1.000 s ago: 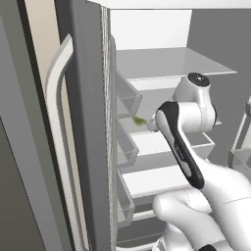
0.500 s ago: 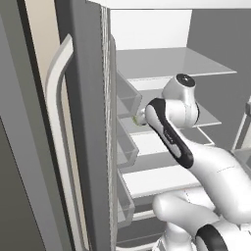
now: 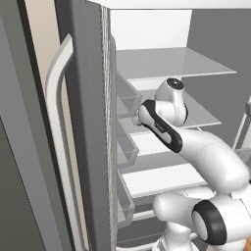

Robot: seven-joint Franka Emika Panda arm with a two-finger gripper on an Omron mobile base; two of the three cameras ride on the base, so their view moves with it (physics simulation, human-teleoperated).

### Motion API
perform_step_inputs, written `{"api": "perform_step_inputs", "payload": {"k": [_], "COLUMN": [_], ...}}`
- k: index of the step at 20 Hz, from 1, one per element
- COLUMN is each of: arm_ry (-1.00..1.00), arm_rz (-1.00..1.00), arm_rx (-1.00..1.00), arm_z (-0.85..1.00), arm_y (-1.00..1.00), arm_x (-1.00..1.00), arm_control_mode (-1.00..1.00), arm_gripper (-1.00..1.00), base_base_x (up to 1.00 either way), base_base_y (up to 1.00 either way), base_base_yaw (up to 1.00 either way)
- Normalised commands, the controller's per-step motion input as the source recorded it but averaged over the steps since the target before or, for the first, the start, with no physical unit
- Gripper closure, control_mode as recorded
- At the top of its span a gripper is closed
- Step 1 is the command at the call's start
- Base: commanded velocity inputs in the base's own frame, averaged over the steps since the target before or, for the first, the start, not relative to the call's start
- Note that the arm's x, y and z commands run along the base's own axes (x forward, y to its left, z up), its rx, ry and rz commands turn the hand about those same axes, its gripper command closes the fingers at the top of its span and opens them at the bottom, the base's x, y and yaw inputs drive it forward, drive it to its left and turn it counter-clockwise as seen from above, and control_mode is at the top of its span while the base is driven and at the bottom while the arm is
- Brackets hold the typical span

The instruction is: Grab the lemon wedge and onion from the fridge, place them in the blender, close the lid, and turn on the blender to create a marinade.

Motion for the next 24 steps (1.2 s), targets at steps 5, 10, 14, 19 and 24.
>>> {"api": "perform_step_inputs", "payload": {"k": [5,10,14,19,24], "arm_ry": [0.00,0.00,0.00,0.00,0.00], "arm_rz": [0.00,0.00,0.00,0.00,0.00], "arm_rx": [0.00,0.00,0.00,0.00,0.00], "arm_z": [-0.32,-0.11,-0.01,0.00,-0.13], "arm_y": [-0.01,0.00,0.00,0.00,0.00], "arm_x": [0.18,0.30,0.30,0.29,0.25], "arm_control_mode": [-1.00,-1.00,-1.00,-1.00,-1.00], "arm_gripper": [-1.00,-1.00,-1.00,-1.00,-1.00], "base_base_x": [0.00,0.00,0.00,0.00,0.00], "base_base_y": [0.00,0.00,0.00,0.00,0.00], "base_base_yaw": [0.00,0.00,0.00,0.00,0.00]}}
